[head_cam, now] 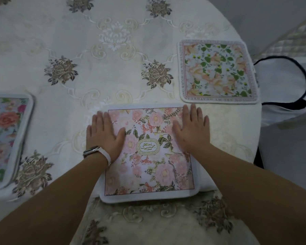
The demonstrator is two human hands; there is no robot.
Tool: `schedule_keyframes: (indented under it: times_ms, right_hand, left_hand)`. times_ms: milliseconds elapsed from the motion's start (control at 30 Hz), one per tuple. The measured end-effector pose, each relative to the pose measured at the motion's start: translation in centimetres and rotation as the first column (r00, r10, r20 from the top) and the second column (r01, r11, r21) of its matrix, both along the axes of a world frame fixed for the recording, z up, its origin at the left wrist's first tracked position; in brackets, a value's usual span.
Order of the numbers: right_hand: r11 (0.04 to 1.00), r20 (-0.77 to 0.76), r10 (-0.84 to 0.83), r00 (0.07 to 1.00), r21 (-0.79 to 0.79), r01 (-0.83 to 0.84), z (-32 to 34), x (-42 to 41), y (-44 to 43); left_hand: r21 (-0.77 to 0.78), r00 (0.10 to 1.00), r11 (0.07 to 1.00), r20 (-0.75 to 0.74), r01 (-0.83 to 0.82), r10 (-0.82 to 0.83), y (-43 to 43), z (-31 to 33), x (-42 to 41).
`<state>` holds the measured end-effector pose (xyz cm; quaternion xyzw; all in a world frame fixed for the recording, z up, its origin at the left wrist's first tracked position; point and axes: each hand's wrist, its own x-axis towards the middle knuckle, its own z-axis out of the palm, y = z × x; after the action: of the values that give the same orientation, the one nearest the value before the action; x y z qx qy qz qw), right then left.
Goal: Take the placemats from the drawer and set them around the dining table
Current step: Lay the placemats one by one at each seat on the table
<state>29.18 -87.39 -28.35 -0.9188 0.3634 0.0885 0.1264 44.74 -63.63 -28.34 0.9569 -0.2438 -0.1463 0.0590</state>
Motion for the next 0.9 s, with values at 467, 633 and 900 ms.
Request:
schedule_keyframes:
  times_ms: [467, 633, 900]
  right_hand:
    - [0.910, 0.039, 0.411, 0.911, 0.047, -0.413, 0.1, -3.1, 10.3]
    - [0.929, 0.049, 0.367, 0.929, 0.041, -0.369, -0.1, -3.5, 9.8]
    - [0.986, -0.080, 0.162, 0.983, 0.055, -0.158, 0.6, -7.8, 3.6]
  left_hand:
    - [-0.090, 0.932, 0.929, -0.019, 0.360, -0.363, -0.9, -0.3, -10.4]
    - [-0.055, 0.959, 0.958, -0.029, 0.281, -0.283, -0.4, -0.4, -10.4]
    - [0.019, 0.998, 0.998, -0.036, 0.056, -0.055, 5.9, 0.7, -7.7]
